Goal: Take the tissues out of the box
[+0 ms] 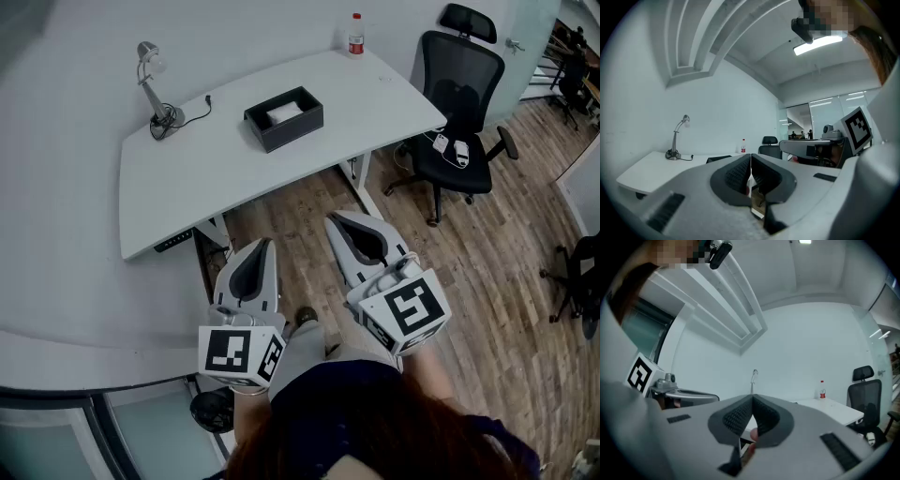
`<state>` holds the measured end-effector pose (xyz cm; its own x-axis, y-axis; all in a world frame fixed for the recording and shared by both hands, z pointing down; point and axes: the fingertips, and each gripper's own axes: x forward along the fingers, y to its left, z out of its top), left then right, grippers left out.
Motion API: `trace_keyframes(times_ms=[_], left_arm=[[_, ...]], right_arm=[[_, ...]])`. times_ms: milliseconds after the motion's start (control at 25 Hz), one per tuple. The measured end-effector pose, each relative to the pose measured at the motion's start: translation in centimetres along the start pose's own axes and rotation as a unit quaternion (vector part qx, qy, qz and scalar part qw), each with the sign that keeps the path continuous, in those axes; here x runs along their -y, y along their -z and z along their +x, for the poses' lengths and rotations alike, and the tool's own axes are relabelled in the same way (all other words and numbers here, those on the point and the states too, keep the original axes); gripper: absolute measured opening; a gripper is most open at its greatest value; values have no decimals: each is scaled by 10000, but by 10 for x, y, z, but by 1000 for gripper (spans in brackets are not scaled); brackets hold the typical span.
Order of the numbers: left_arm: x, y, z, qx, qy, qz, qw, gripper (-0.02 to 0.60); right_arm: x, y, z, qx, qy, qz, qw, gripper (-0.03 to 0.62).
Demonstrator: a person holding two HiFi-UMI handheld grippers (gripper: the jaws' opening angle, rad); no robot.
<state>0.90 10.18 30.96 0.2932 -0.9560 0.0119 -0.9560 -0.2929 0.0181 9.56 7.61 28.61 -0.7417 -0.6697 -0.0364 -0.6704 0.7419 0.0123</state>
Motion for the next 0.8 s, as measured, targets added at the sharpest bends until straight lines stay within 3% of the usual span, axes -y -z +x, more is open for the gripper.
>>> trace_keyframes(times_ms=[800], left_arm=[[-47, -9, 67, 63, 175, 26, 9998, 25]], right_arm=[[36, 2, 64, -142, 99, 23, 9998, 17]])
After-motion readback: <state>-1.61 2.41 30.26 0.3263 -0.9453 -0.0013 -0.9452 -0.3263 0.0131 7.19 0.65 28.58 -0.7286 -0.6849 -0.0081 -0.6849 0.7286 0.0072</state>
